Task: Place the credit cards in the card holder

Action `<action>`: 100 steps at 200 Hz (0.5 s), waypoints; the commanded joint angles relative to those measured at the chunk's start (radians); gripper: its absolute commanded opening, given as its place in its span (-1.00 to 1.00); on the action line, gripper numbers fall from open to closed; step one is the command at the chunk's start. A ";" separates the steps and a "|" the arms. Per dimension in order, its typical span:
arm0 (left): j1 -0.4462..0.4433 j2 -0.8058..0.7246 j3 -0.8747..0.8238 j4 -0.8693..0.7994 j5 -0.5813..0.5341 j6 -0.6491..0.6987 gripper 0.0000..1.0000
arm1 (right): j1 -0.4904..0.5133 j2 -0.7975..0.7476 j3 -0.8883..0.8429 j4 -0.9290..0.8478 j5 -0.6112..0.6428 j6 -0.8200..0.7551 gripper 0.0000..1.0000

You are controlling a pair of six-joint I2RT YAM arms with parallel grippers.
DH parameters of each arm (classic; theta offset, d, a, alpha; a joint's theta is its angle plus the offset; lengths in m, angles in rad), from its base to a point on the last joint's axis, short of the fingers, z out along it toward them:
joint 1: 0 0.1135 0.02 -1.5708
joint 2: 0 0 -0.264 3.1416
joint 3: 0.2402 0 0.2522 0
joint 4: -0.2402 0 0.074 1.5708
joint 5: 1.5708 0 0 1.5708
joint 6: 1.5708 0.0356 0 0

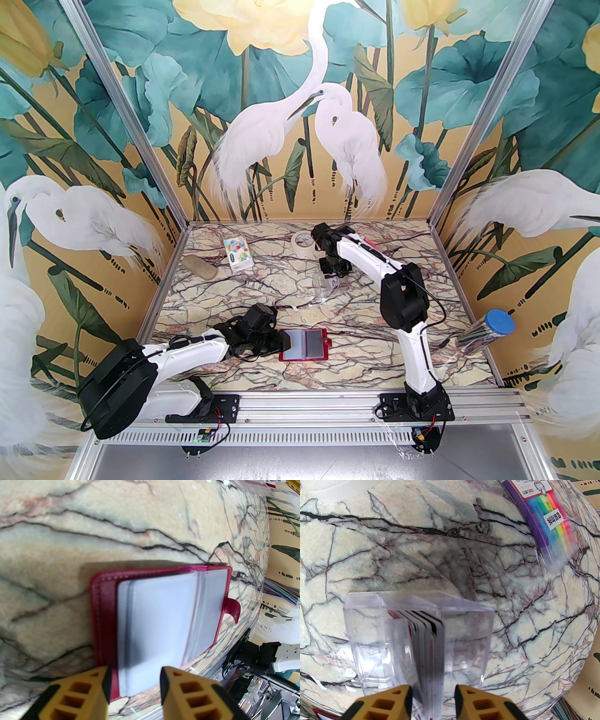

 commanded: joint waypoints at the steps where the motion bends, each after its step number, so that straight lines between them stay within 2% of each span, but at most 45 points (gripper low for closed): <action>1: 0.003 0.017 0.022 0.005 0.018 0.021 -0.20 | 0.007 -0.009 0.028 -0.029 0.023 -0.011 -0.35; 100: 0.004 0.008 0.012 0.008 0.015 0.015 -0.20 | 0.024 -0.005 0.054 -0.045 -0.012 -0.007 -0.80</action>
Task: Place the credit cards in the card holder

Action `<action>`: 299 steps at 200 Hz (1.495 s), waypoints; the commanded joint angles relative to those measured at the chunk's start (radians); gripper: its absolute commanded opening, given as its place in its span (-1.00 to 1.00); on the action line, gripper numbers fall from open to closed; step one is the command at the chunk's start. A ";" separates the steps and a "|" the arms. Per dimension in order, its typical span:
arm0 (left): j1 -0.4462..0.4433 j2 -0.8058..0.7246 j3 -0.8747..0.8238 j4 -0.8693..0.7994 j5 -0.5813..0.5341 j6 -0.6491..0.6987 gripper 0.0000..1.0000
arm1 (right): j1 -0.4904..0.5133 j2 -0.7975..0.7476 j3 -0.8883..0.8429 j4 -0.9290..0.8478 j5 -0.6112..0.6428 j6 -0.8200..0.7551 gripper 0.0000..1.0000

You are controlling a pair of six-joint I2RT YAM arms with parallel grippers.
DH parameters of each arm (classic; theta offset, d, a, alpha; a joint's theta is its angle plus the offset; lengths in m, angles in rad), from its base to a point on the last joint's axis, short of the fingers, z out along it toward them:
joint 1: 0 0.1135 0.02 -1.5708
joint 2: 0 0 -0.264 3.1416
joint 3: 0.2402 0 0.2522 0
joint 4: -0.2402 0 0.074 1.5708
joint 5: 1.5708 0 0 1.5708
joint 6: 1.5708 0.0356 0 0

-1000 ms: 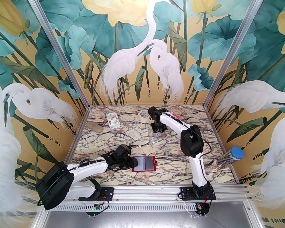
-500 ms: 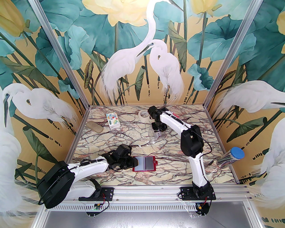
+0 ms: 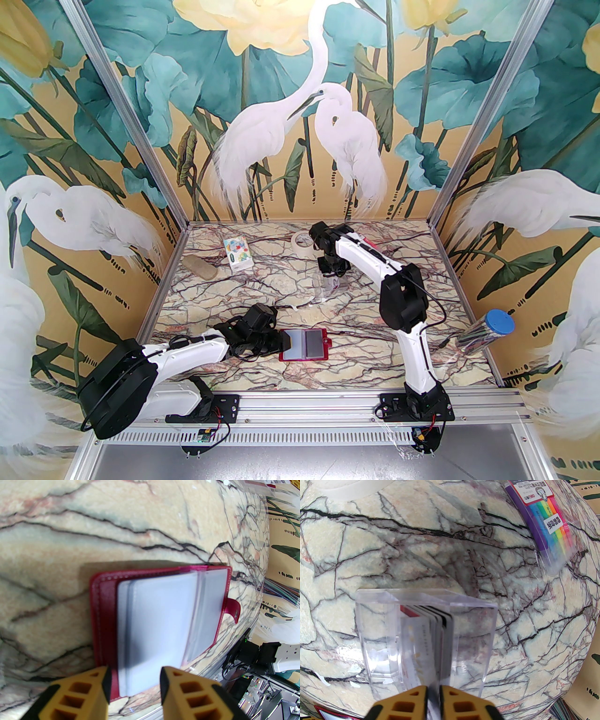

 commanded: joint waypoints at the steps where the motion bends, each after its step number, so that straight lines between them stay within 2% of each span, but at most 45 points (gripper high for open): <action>1: 0.004 0.008 0.013 0.008 0.015 0.015 -0.20 | 0.007 -0.005 0.025 -0.023 -0.007 -0.004 -0.80; 45: 0.005 -0.001 0.014 0.003 0.020 0.015 -0.20 | 0.016 -0.028 0.041 -0.036 -0.037 -0.002 -1.00; 79: 0.004 -0.045 0.018 -0.017 0.013 0.014 -0.20 | 0.020 -0.093 0.026 -0.036 -0.085 0.009 -1.00; 114: 0.003 -0.141 0.034 -0.041 0.007 0.014 -0.19 | 0.033 -0.245 -0.083 0.041 -0.168 0.017 -1.00; 136: 0.005 -0.221 0.062 -0.083 -0.009 0.032 -0.18 | 0.037 -0.386 -0.217 0.150 -0.248 0.023 -1.00; 204: 0.007 -0.432 0.187 -0.046 0.051 0.139 -0.09 | 0.039 -0.890 -0.724 0.624 -0.556 0.045 -1.00; 242: 0.007 -0.462 0.212 0.118 0.151 0.132 0.01 | 0.040 -1.097 -0.905 0.831 -0.637 0.131 -1.00; 299: 0.008 -0.481 0.197 0.370 0.206 0.018 0.04 | 0.040 -1.303 -1.116 1.169 -0.750 0.367 -1.00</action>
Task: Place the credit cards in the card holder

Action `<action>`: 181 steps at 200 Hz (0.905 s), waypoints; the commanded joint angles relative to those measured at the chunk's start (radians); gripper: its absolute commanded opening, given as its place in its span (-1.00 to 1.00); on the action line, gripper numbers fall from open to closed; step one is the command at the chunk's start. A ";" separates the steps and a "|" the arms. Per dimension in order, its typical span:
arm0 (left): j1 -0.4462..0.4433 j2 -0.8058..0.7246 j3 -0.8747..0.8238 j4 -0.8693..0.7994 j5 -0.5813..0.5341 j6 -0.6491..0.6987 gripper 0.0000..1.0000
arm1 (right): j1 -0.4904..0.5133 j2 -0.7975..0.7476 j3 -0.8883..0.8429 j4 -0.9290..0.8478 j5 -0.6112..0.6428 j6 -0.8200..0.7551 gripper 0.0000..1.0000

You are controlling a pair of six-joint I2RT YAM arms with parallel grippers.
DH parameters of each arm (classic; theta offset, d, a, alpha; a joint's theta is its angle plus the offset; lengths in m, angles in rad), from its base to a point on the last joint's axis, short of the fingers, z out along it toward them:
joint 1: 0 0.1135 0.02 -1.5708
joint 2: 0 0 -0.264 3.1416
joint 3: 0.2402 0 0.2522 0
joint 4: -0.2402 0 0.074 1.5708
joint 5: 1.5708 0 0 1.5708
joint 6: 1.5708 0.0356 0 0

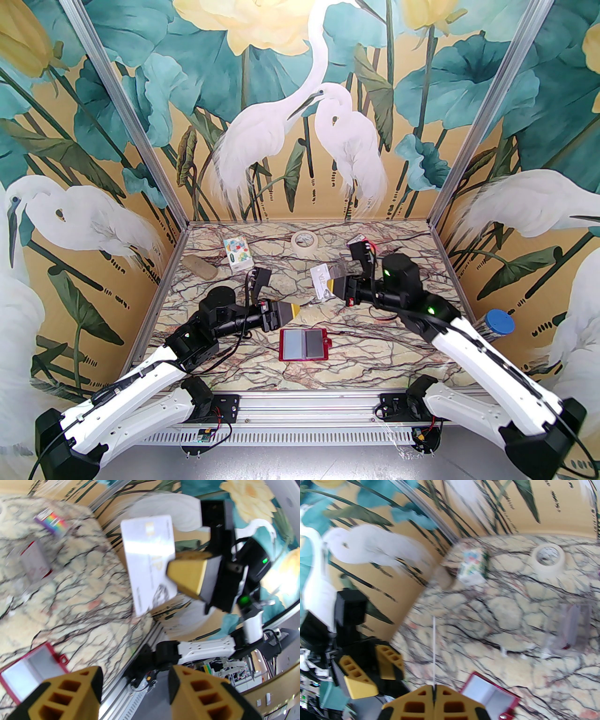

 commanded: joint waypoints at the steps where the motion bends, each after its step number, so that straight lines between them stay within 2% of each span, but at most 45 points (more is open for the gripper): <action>1: 0.006 -0.024 0.001 0.169 0.055 -0.058 0.04 | 0.002 -0.064 -0.067 0.233 -0.082 0.141 -1.00; 28: 0.006 -0.016 0.003 0.245 0.080 -0.086 0.04 | 0.004 -0.103 -0.127 0.349 -0.141 0.221 -1.00; 72: 0.006 0.009 0.009 0.295 0.095 -0.086 0.03 | 0.022 -0.114 -0.188 0.485 -0.131 0.323 -1.00; 122: 0.005 0.062 0.015 0.357 0.110 -0.094 -0.07 | 0.069 -0.106 -0.222 0.530 -0.144 0.353 -1.00; 181: 0.006 0.086 0.001 0.381 0.143 -0.100 -0.24 | 0.090 -0.104 -0.228 0.495 -0.143 0.340 -1.00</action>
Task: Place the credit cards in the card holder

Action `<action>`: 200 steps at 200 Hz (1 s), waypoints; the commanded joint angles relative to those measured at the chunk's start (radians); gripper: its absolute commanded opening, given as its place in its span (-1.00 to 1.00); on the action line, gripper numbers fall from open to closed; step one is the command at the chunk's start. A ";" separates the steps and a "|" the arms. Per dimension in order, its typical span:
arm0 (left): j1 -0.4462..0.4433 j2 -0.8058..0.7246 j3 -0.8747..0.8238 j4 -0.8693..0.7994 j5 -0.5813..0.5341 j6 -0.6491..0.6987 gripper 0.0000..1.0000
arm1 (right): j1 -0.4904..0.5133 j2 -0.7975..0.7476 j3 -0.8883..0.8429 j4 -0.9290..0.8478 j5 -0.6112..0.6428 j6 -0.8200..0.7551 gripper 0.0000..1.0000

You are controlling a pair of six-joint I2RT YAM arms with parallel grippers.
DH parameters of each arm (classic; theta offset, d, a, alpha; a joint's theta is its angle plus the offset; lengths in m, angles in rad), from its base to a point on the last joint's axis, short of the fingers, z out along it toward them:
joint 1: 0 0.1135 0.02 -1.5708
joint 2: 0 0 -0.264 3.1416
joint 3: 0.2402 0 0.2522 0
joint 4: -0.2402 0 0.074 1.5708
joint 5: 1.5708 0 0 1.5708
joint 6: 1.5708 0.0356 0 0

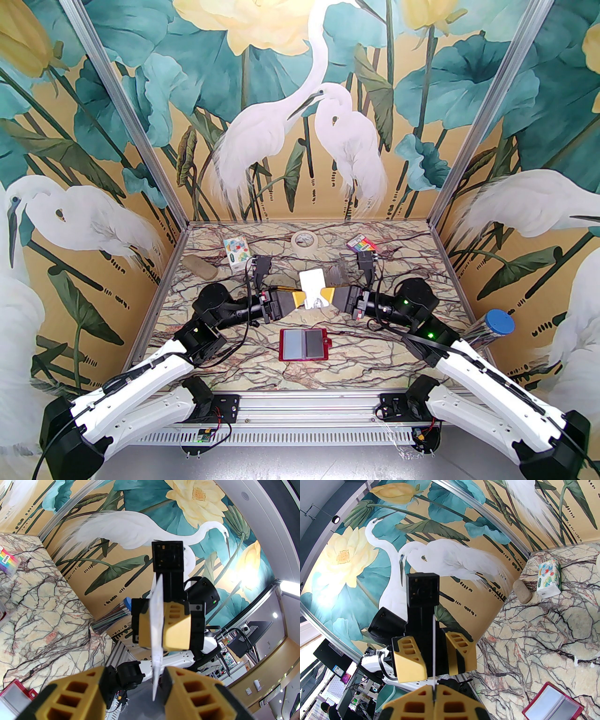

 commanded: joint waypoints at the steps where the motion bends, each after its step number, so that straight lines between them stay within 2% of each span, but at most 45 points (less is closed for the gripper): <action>1: 0.006 0.003 0.001 0.039 0.040 -0.004 -0.24 | 0.009 0.001 -0.020 0.016 -0.007 0.008 -1.00; 35: 0.005 0.003 -0.006 0.055 0.054 -0.017 -0.41 | 0.011 0.011 -0.019 0.014 -0.014 0.006 -1.00; 71: 0.005 0.000 -0.006 0.050 0.059 -0.020 -0.68 | 0.012 0.013 -0.019 0.009 -0.015 0.004 -1.00; 100: 0.006 -0.004 -0.006 0.043 0.068 -0.022 -0.99 | 0.014 0.017 -0.012 -0.001 -0.023 -0.003 -1.00; 111: 0.006 -0.007 -0.002 0.031 0.076 -0.015 -1.00 | 0.015 0.017 -0.007 -0.023 -0.023 -0.014 -1.00; 141: 0.006 -0.026 0.013 -0.047 0.106 0.026 -1.00 | 0.014 -0.002 0.019 -0.094 -0.033 -0.078 -0.41; 156: 0.006 -0.035 0.021 -0.099 0.121 0.044 -1.00 | 0.014 -0.011 0.045 -0.155 -0.053 -0.136 -0.20; 178: 0.006 -0.042 0.032 -0.146 0.159 0.057 -1.00 | 0.014 -0.003 0.099 -0.271 -0.104 -0.242 -0.06; 200: 0.006 -0.057 0.041 -0.192 0.182 0.069 -1.00 | 0.014 0.005 0.127 -0.307 -0.171 -0.295 -0.02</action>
